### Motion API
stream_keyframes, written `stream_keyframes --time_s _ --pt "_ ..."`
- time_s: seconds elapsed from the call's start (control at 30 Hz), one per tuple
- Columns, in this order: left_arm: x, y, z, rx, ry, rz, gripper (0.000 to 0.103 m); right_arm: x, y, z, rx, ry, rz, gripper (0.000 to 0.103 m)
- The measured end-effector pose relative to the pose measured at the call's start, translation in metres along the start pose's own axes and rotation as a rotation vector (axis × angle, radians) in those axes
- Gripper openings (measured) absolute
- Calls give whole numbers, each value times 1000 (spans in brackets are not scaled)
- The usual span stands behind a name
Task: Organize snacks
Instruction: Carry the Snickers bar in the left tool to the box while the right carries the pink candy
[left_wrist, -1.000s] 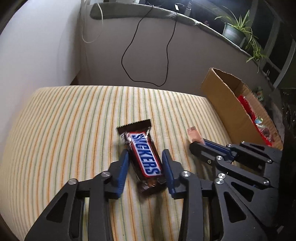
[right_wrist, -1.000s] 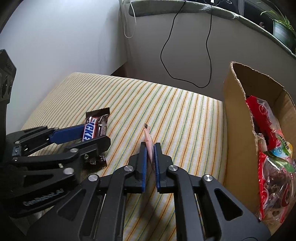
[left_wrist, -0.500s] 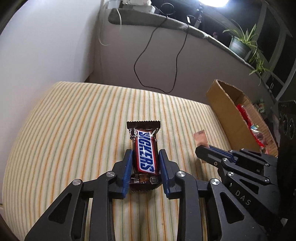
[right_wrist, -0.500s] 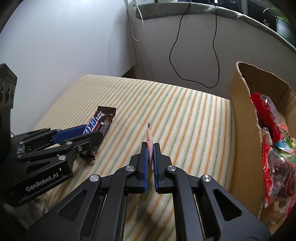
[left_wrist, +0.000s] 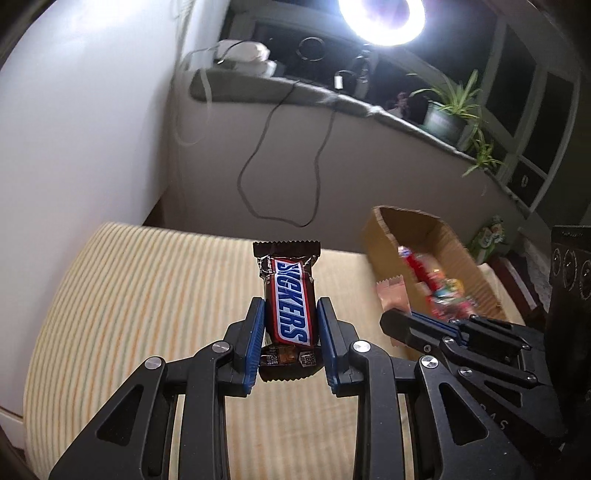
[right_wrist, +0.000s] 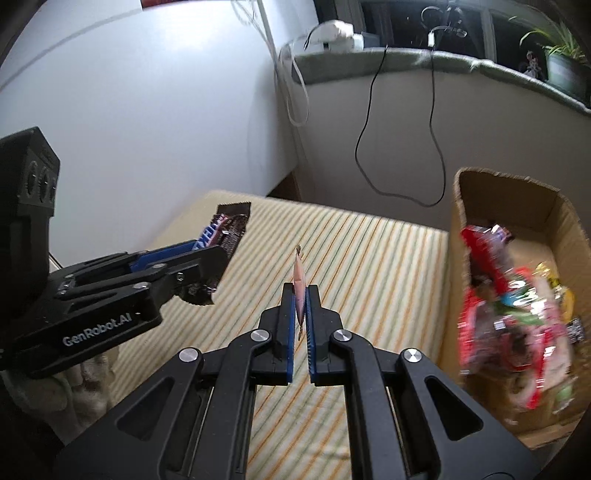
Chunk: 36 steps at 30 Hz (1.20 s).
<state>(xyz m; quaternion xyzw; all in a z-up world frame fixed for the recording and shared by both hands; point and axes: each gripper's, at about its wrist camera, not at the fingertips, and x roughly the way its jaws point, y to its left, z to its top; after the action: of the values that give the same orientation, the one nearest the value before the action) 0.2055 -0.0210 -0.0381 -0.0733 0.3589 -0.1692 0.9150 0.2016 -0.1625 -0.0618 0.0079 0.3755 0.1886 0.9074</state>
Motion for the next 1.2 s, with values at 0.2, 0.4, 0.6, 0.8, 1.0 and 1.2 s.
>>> stream_keyframes --time_s 0.2,0.4,0.6,0.8,1.0,1.2 --pt "9 -38 14 50 -11 -39 27 -32 -29 13 8 -58 -12 5" --pt "25 -71 24 83 -2 -83 27 -56 -71 21 35 -96 -64 5" --pt "43 -101 32 119 15 -118 27 -72 -121 22 68 -100 -127 5" --pt "60 -123 41 154 31 -128 27 -79 -161 25 96 -96 -165 5" --pt "75 -143 46 201 52 -129 27 -71 -183 27 101 -65 -170 5" --pt "86 -159 47 233 67 -135 27 -64 -197 23 124 -47 -158 5"
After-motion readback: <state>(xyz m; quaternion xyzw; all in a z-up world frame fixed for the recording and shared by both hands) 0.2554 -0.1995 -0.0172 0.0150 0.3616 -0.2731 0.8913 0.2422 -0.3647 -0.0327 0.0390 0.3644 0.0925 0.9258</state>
